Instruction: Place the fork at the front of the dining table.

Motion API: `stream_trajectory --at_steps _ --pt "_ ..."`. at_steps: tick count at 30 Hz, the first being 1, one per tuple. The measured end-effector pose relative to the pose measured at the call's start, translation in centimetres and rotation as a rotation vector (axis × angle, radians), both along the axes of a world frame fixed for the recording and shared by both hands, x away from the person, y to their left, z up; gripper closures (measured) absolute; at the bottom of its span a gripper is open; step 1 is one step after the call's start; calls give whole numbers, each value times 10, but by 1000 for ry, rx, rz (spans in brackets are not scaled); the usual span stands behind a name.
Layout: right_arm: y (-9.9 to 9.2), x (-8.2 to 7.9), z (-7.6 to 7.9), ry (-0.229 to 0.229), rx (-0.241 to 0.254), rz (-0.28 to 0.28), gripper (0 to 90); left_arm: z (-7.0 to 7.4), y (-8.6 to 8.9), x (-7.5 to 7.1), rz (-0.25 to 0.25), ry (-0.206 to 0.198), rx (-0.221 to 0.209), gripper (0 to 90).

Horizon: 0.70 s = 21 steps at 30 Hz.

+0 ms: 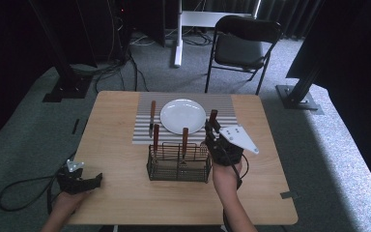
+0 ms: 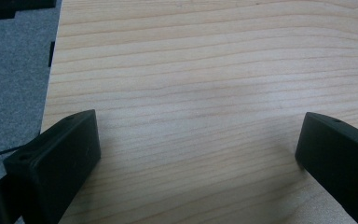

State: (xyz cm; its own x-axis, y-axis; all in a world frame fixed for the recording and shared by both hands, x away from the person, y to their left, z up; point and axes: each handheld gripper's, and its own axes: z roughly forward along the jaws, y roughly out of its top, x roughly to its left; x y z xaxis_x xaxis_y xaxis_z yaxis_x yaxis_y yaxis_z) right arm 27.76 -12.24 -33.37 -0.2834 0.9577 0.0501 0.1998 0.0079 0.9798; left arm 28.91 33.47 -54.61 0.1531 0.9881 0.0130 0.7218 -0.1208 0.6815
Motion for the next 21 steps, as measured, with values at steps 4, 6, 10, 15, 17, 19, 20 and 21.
stream_trajectory --at_steps 4,6,10,15,17,19,20,21 --pt "-2 11 6 -2 -13 -16 757 0 0 0 0 0 0 0" --pt "-4 16 7 -2 -8 -20 757 0 0 0 0 -2 -1 0" --pt "-6 28 10 2 -19 -35 757 0 0 0 1 -1 0 0" --pt "-9 48 10 17 -33 -58 757 0 0 0 0 -1 0 0" --pt "-11 56 8 25 -40 -70 757 0 0 0 0 -1 1 0" --pt "-13 62 7 25 -46 -82 757 0 0 0 0 -1 1 0" --pt "-15 71 5 36 -57 -93 757 0 0 0 0 -1 0 0" --pt "-17 76 3 40 -62 -103 757 0 0 0 0 -1 1 0"
